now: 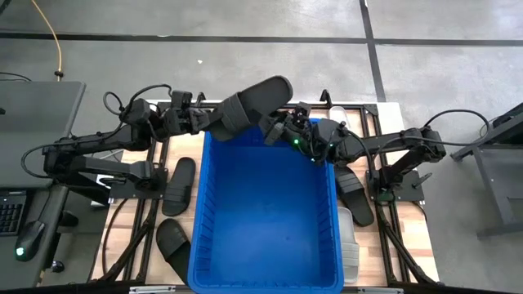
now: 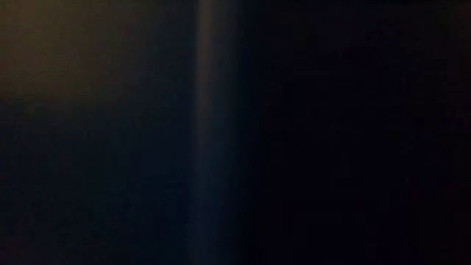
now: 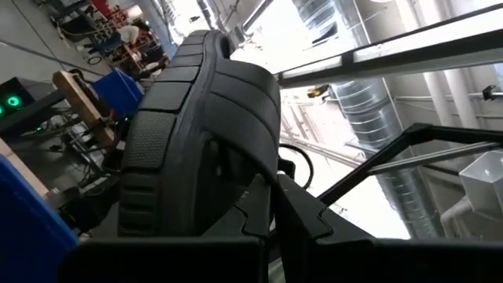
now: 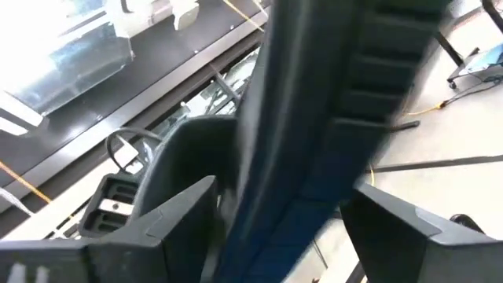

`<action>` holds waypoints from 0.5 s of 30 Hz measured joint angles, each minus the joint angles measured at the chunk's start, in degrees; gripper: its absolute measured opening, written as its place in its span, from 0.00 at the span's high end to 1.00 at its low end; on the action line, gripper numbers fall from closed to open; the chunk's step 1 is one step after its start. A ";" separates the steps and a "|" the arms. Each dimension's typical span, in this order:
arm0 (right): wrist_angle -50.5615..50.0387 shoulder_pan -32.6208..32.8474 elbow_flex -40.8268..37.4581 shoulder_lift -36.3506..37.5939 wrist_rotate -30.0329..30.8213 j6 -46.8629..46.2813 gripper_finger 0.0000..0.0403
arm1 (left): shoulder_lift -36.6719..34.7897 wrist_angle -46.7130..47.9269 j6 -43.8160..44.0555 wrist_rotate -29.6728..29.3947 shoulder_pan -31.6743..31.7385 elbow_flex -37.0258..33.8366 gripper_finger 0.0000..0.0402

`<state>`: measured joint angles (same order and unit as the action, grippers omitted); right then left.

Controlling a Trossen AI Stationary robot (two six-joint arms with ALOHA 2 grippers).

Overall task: Pick and place slides into bin
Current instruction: Put the top left black slide in the bin

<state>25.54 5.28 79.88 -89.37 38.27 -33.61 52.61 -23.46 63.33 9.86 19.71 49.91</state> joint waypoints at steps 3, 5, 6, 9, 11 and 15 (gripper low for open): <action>-0.02 0.09 0.00 -0.02 0.44 0.35 0.46 | 0.17 0.18 -0.35 -0.42 0.02 0.00 1.00; -0.02 0.11 0.00 0.00 -0.31 0.37 0.58 | 0.14 0.13 -0.39 -0.43 0.02 0.00 1.00; -0.02 0.11 0.00 -0.01 -1.18 -0.23 0.65 | 0.12 0.30 -0.51 -0.42 0.04 0.00 1.00; 0.00 -0.14 0.00 0.12 -3.84 -1.37 0.90 | 0.04 0.71 -0.55 -0.22 0.03 0.00 1.00; -0.67 -0.13 0.00 0.12 -4.25 -2.34 0.91 | -0.01 1.00 -0.51 0.61 0.04 0.00 1.00; -3.49 -0.08 0.04 0.70 -5.34 -4.48 0.91 | 0.01 1.43 -1.95 1.84 0.04 0.00 0.99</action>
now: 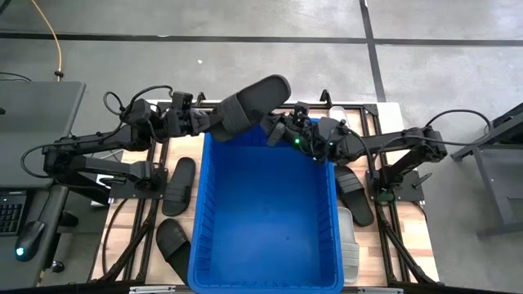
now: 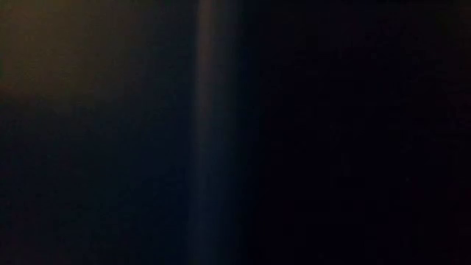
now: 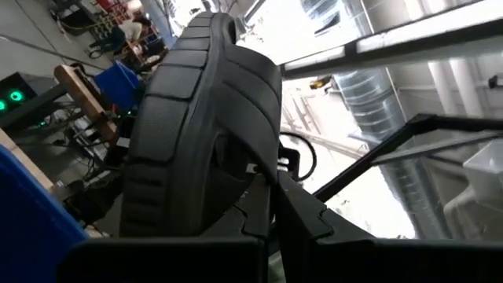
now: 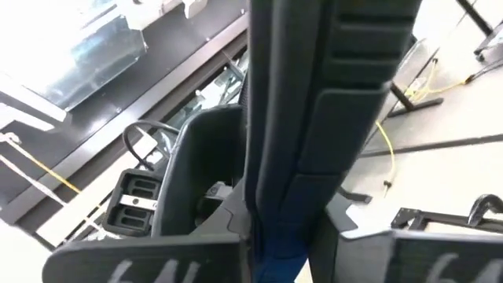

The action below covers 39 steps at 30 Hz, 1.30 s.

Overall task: Pick and place slides into bin
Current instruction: Put the top left black slide in the bin

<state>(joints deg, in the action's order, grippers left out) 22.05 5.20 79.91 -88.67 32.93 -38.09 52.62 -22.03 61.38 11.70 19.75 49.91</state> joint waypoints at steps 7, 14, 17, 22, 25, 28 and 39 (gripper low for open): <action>-7.44 2.41 -0.05 3.26 2.45 0.56 0.91 | -0.33 4.16 -3.76 3.55 0.07 0.00 0.92; -13.61 5.78 -0.08 8.07 12.36 4.19 0.91 | -0.29 8.15 -5.06 3.99 0.11 0.02 0.86; -13.13 6.93 -0.08 9.49 17.58 6.83 0.91 | -0.35 8.80 -5.62 4.49 0.11 0.02 0.83; -12.71 7.34 -0.06 9.53 19.07 6.65 0.91 | -0.37 10.20 -5.55 5.15 0.11 0.02 0.79; -13.44 8.05 -0.06 9.13 19.78 3.79 0.91 | -0.35 13.13 -5.72 5.28 0.11 0.02 0.78; -14.23 9.76 -0.08 9.05 22.37 1.82 0.91 | -0.76 15.04 -5.87 5.30 0.11 0.02 0.79; -11.54 15.02 -0.08 8.75 35.54 -0.72 0.91 | -2.80 16.12 -4.80 5.27 0.09 0.00 0.77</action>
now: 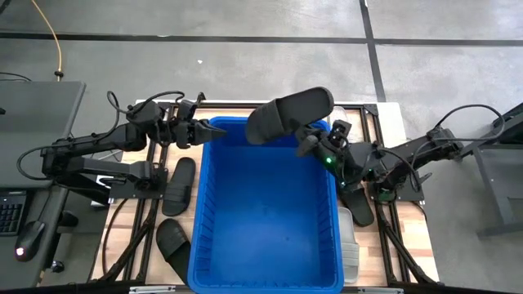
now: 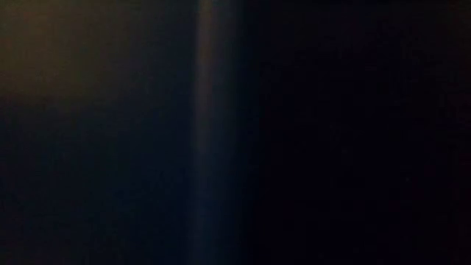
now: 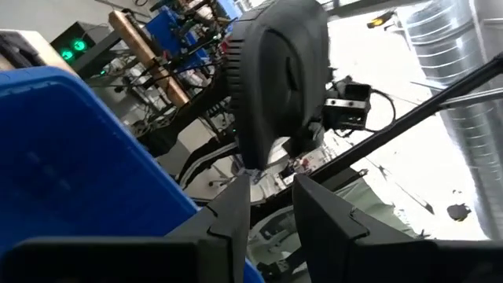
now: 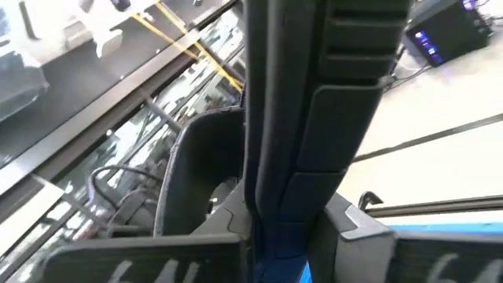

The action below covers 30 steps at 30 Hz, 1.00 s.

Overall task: Pick and place slides into bin
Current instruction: Put the top left black slide in the bin

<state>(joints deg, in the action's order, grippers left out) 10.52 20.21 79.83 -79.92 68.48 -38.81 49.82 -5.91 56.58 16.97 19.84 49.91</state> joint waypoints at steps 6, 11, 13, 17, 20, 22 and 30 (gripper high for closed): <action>1.06 -1.10 0.02 -2.06 -4.23 -3.50 0.91 | -0.02 -0.30 1.74 -0.43 0.02 0.00 0.71; -1.87 -1.48 0.01 -2.63 -16.44 -8.63 0.91 | 0.00 -0.08 2.19 1.25 0.02 0.00 0.57; -7.05 -2.11 0.00 -1.56 -23.86 -13.81 0.91 | -0.03 0.19 2.20 3.19 0.02 0.00 0.51; -14.17 -2.71 0.02 -0.30 -35.30 -23.64 0.91 | -0.07 -0.29 2.20 5.66 0.02 0.00 0.42; -19.28 -4.03 0.02 -0.34 -49.45 -30.76 0.91 | -0.07 -0.07 2.29 9.44 0.02 0.00 0.37; -21.37 -4.45 0.00 -0.37 -55.16 -34.02 0.91 | 0.39 0.49 2.37 12.12 0.02 0.00 0.34; -21.64 -9.08 0.02 -0.75 -72.57 -36.24 0.91 | 3.83 0.38 8.06 18.59 0.02 -0.04 0.27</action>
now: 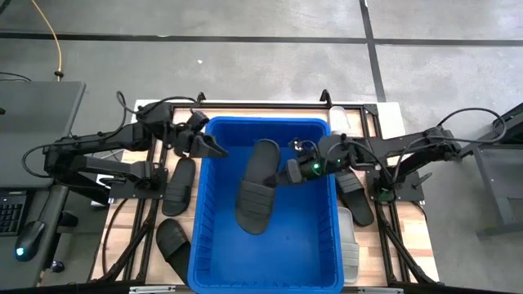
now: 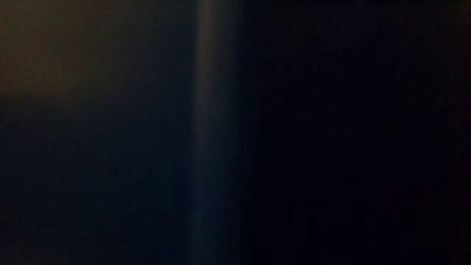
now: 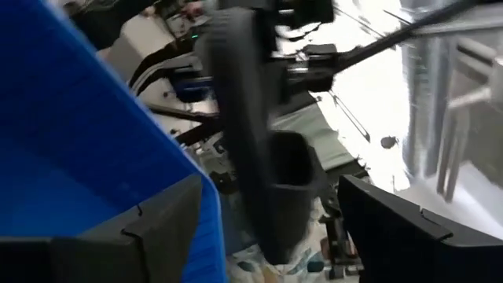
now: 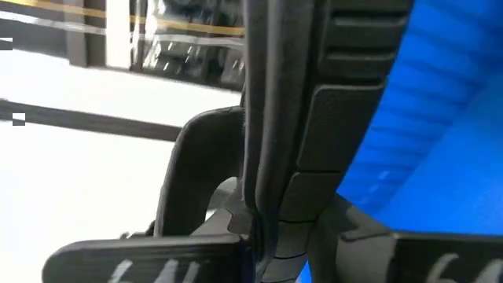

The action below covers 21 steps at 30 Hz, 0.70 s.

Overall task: Pick and place slides into bin
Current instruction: Put the top left black slide in the bin

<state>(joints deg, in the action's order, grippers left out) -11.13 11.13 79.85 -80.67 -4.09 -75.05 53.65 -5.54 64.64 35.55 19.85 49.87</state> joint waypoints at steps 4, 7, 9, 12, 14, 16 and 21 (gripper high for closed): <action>0.07 -1.51 0.01 -0.03 -5.01 -0.96 0.91 | 1.35 -0.71 0.26 -0.44 0.00 0.04 0.24; 0.62 -2.18 0.01 -0.82 -7.25 -2.54 0.91 | 2.88 -1.12 0.91 -0.54 0.00 0.01 0.23; 2.02 -2.40 0.01 -2.13 -9.09 -3.22 0.91 | 3.67 -2.16 1.69 -0.05 0.00 0.02 0.22; 5.39 -2.59 0.01 -4.71 -11.85 -4.52 0.91 | 4.93 -2.16 1.86 0.24 0.00 0.04 0.23; 6.65 -2.61 0.01 -6.46 -14.18 -4.67 0.91 | 5.56 -2.25 1.86 0.48 0.00 0.00 0.24; 8.32 -2.59 0.01 -7.93 -15.19 -5.06 0.91 | 5.85 -2.67 1.87 0.49 0.00 0.02 0.25; 13.01 -3.22 0.01 -9.86 -16.57 -5.59 0.91 | 5.88 -4.16 1.82 1.49 -0.02 0.02 0.28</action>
<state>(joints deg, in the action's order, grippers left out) 1.88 7.91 79.85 -90.53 -20.67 -80.64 59.53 -9.70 66.46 37.05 19.84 49.89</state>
